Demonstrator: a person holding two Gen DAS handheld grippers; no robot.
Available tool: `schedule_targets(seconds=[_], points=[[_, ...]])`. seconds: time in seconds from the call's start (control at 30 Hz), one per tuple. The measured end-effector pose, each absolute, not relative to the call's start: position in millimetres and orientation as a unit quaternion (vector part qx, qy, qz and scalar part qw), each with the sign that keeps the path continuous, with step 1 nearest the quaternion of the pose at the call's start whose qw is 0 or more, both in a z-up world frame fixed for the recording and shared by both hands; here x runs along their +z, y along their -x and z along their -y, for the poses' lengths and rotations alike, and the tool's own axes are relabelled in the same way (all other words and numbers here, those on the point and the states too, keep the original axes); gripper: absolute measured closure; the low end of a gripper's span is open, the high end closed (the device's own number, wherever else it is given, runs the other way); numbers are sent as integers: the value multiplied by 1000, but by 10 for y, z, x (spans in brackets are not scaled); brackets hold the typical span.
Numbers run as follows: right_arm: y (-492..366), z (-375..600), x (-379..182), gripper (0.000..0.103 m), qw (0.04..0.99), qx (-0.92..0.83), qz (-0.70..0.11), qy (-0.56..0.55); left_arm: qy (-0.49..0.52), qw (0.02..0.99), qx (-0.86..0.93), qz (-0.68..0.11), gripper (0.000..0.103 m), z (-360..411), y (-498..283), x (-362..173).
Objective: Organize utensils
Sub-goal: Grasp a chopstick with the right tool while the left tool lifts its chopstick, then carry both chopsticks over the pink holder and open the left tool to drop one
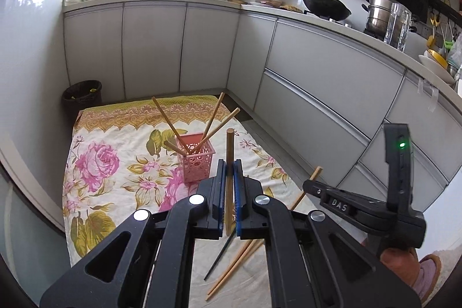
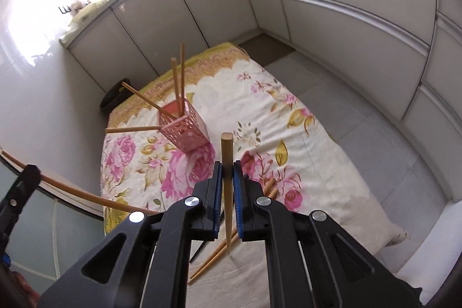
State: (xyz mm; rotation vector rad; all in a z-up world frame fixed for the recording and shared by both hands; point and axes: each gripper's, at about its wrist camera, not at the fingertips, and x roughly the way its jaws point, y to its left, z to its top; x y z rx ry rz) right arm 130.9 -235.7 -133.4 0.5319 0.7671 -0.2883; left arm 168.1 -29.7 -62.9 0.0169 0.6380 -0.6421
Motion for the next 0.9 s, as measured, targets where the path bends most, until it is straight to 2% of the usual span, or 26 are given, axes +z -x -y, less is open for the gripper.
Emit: schedule_targets(seconds=[0.4, 0.9], points=[[-1000, 2601, -570, 95, 929, -111, -260, -238, 20, 917, -273, -291, 99, 463, -1613, -375], [-942, 2861, -163, 95, 951, -102, -182, -228, 17, 944, -210, -255, 99, 691, -1870, -86]])
